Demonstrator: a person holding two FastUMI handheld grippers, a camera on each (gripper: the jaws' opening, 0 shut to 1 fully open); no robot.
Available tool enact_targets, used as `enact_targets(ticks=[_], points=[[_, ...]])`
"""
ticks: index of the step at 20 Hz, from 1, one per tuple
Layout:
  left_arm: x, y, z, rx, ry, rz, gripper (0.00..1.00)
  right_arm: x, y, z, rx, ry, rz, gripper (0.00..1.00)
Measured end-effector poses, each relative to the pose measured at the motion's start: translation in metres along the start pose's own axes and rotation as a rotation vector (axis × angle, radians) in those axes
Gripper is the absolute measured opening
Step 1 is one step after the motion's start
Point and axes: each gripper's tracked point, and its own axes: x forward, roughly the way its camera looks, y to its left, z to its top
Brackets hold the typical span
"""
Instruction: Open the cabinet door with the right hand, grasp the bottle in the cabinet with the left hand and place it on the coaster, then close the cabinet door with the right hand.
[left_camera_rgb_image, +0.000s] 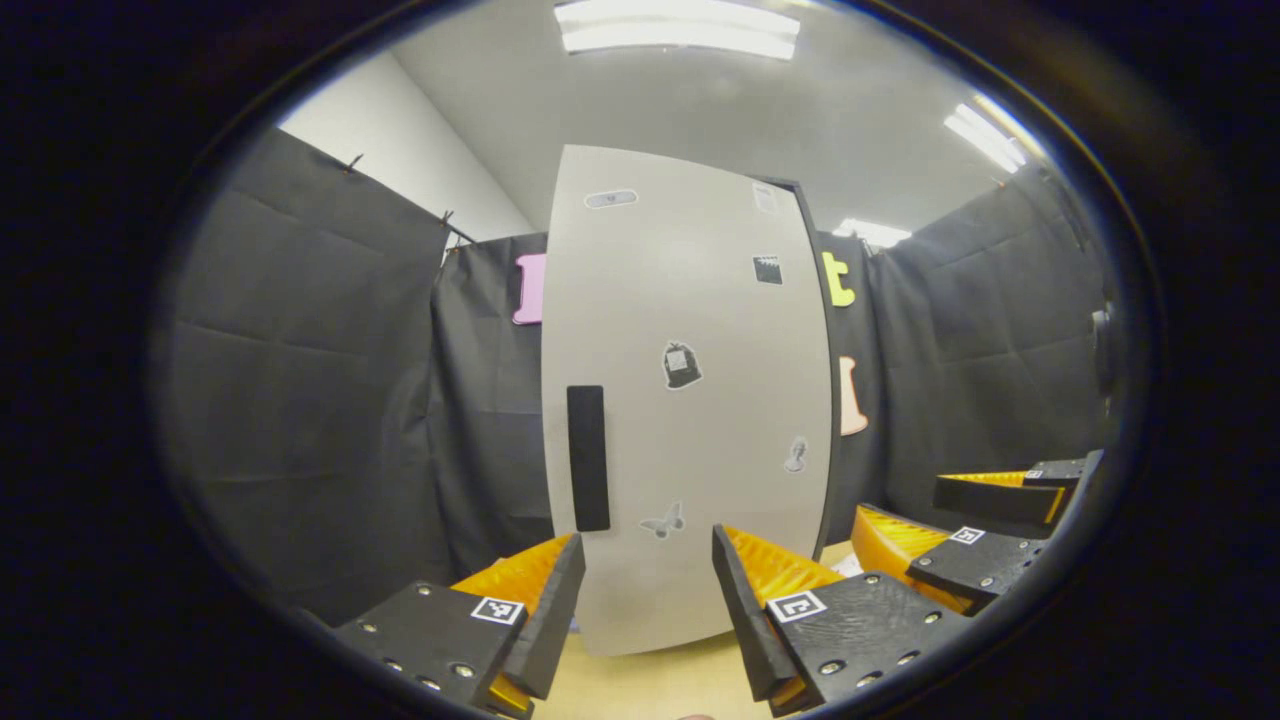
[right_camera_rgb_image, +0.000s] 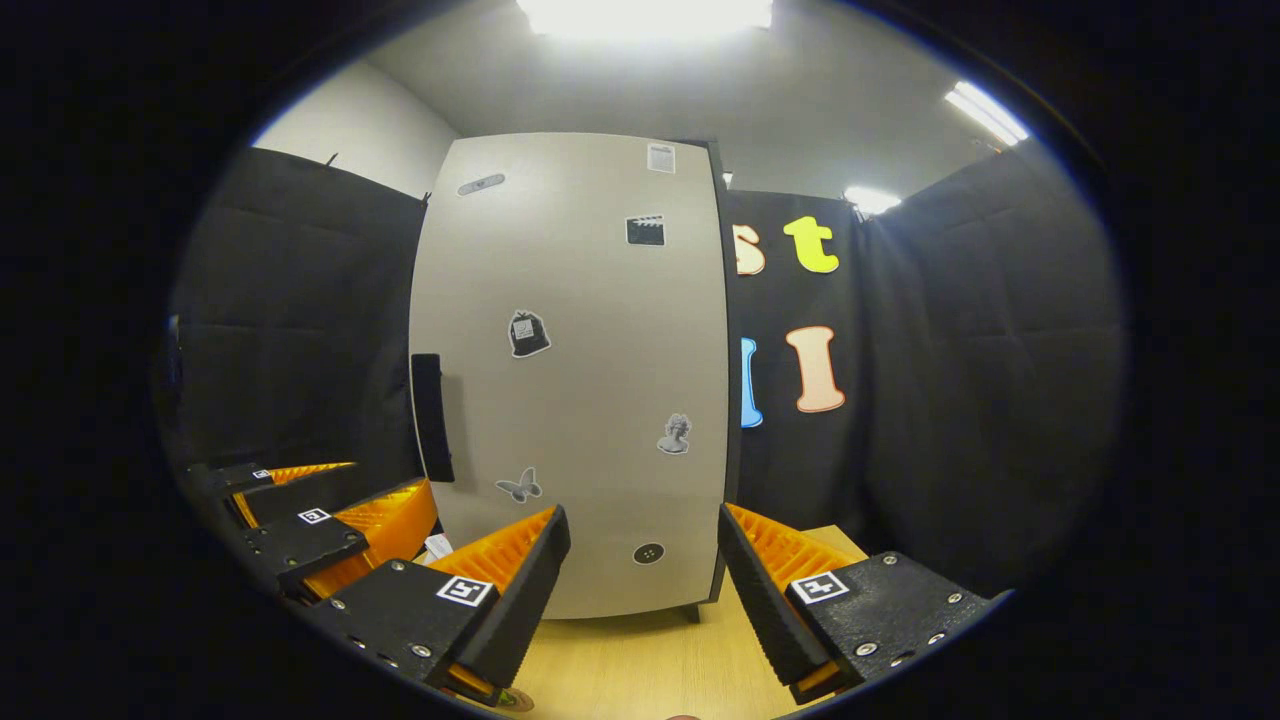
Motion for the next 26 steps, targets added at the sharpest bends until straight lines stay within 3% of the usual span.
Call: enact_targets(ticks=[3,8,10,15,26], points=[[-0.002,0.002,0.004,0.016,-0.008,0.002,0.68,0.001,-0.001,-0.001,0.001,0.003,-0.002,0.92],[0.0,0.007,0.0,0.018,-0.004,0.013,0.68,0.003,0.003,-0.002,-0.007,0.004,0.004,0.93],[0.001,0.011,-0.001,0.013,-0.004,0.021,0.73,0.003,0.003,0.0,-0.01,-0.001,0.003,0.93],[0.005,0.02,-0.001,0.004,0.002,0.039,0.69,0.004,0.0,-0.001,-0.002,-0.001,-0.007,0.92],[0.0,0.025,0.001,0.005,-0.001,0.045,0.73,0.001,-0.003,0.0,-0.002,0.005,-0.017,0.92]])
